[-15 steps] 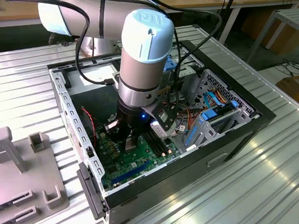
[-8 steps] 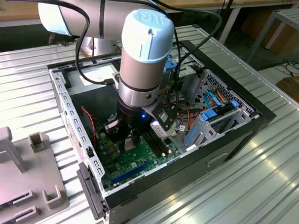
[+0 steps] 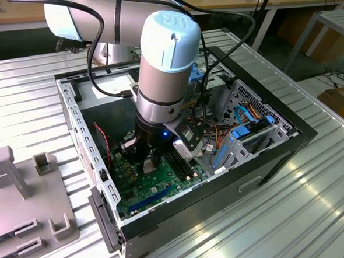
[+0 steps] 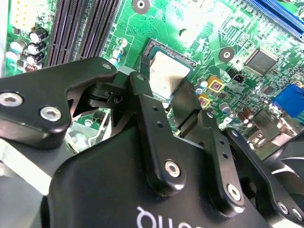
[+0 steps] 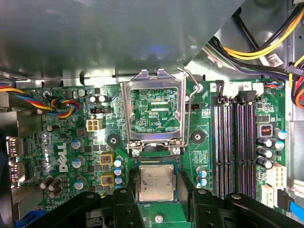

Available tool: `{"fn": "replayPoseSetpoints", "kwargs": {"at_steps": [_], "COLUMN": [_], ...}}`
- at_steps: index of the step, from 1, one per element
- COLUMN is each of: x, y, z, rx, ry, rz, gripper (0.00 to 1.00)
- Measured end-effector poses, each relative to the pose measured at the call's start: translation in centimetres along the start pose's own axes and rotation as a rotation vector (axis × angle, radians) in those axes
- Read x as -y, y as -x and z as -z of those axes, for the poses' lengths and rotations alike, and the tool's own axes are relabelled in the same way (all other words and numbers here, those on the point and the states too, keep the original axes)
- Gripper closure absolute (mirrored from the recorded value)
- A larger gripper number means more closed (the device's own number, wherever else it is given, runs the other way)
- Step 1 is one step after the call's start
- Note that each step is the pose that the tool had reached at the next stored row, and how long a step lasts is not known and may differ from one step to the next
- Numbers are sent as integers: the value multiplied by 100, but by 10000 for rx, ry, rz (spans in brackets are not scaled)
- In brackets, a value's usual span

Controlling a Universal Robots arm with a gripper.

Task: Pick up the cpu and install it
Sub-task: 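Place the cpu into insertion slot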

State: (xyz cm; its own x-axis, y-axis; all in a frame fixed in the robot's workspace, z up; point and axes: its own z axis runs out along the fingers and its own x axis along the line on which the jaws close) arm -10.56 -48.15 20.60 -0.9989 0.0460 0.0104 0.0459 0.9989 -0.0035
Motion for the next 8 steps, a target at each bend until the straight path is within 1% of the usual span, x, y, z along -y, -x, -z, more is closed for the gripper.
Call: {"fn": "replayPoseSetpoints", "kwargs": {"at_steps": [2,3,8], "x": [0,0,0], "y": [0,0,0], "z": [0,0,-1], "rx": [0,0,0], "ry": [0,0,1], "rz": [-14,-18,-28], "gripper": [55,62,62]}}
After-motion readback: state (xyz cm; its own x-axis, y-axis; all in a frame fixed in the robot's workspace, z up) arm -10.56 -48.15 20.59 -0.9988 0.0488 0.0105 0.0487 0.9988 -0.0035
